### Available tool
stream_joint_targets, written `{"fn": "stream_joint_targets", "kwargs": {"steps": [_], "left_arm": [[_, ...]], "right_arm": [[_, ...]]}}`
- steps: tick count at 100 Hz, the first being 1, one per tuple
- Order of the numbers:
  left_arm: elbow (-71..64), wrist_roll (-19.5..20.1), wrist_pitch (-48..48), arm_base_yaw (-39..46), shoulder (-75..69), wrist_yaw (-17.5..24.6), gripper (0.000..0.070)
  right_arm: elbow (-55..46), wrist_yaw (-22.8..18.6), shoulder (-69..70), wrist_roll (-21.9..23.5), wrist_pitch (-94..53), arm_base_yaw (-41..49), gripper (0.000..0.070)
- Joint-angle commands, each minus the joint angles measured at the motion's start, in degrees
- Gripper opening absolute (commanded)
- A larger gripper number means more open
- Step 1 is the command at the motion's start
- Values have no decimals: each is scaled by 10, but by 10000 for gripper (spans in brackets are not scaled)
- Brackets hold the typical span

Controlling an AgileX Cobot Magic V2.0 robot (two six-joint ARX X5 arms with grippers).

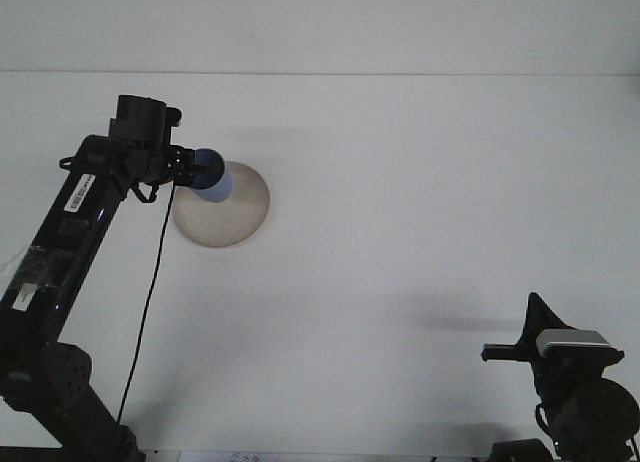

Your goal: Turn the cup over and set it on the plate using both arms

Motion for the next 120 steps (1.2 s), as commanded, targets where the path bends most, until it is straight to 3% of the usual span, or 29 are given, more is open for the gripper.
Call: {"fn": "stream_joint_targets", "kwargs": {"steps": [1,35,47,53,64,69,93,120], "left_arm": [[12,-9,6,1,26,1,6],[12,-10,10,1,84,1,7],[12,-10,11,2,86,1,38],[12,-10,11,3,87,1,151],[12,-10,10,5,90,1,481],[12,-10,10,6,90,1,554],[12,-16,14,8,61,4,540],[-11,-27,44,7,-73,5,530]], "right_arm": [[4,2,0,8,5,0,0],[4,2,0,8,5,0,0],[4,2,0,8,6,0,0],[4,2,0,8,6,0,0],[4,2,0,8,6,0,0],[4,2,0,8,6,0,0],[4,2,0,8,6,0,0],[4,2,0,8,5,0,0]]}}
